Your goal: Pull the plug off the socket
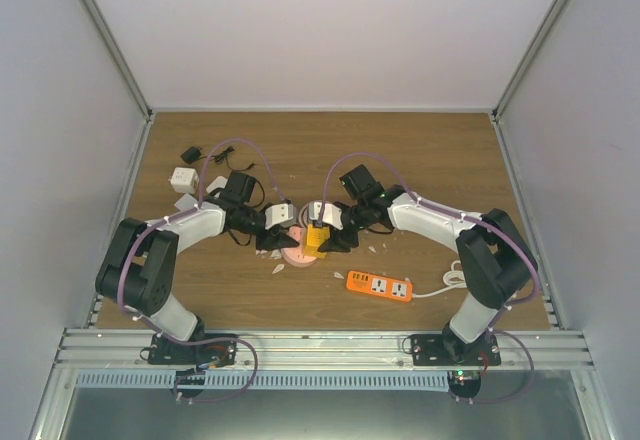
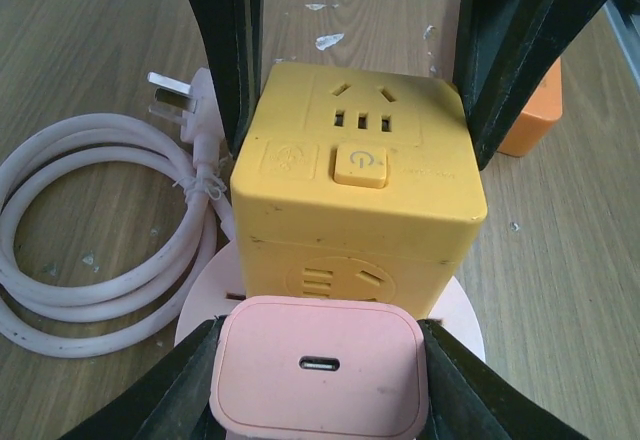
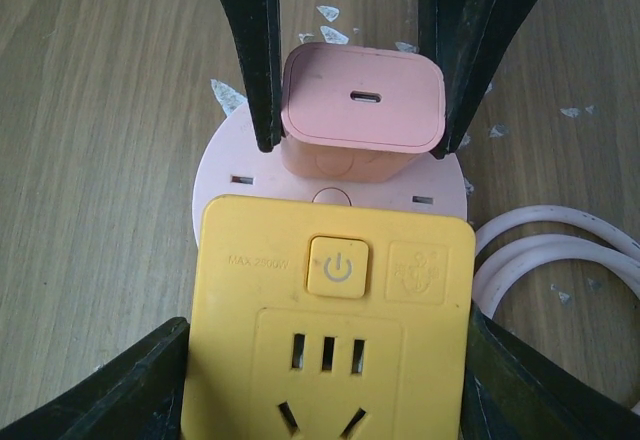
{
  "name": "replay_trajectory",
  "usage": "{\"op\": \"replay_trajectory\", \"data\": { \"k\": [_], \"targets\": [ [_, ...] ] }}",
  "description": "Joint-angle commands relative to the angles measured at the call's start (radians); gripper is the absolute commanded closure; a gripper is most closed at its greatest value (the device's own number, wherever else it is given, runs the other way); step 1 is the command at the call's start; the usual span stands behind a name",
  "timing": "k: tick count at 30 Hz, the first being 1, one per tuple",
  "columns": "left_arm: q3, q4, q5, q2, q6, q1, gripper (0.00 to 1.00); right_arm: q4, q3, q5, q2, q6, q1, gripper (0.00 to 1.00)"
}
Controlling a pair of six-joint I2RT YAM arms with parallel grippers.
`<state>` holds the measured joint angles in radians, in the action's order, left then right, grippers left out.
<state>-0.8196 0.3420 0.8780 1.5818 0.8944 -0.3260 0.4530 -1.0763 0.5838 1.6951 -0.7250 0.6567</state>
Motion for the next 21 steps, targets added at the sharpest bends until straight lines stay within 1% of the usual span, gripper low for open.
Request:
{"op": "replay_trajectory", "data": {
  "k": [1, 5, 14, 15, 17, 21],
  "targets": [
    [-0.042, -0.05, 0.154, -0.025, -0.02, -0.001, 0.78, -0.008, -0.012, -0.025, 0.031, 0.001, 0.007, 0.76],
    [0.026, -0.102, 0.138, -0.1, 0.046, -0.013, 0.78, -0.009, -0.017, -0.03, 0.037, 0.006, 0.008, 0.76],
    [0.109, -0.174, -0.04, -0.15, 0.134, -0.075, 0.78, -0.009, -0.036, -0.043, 0.054, 0.028, 0.007, 0.77],
    [0.118, -0.187, -0.059, -0.15, 0.134, -0.08, 0.78, -0.01, -0.036, -0.045, 0.054, 0.029, 0.007, 0.77],
    [0.113, -0.208, -0.077, -0.145, 0.082, -0.085, 0.78, -0.011, -0.036, -0.047, 0.055, 0.032, 0.008, 0.77],
    [0.03, -0.131, 0.028, -0.104, -0.008, -0.076, 0.78, -0.014, -0.036, -0.054, 0.057, 0.033, 0.01, 0.77]
  ]
}}
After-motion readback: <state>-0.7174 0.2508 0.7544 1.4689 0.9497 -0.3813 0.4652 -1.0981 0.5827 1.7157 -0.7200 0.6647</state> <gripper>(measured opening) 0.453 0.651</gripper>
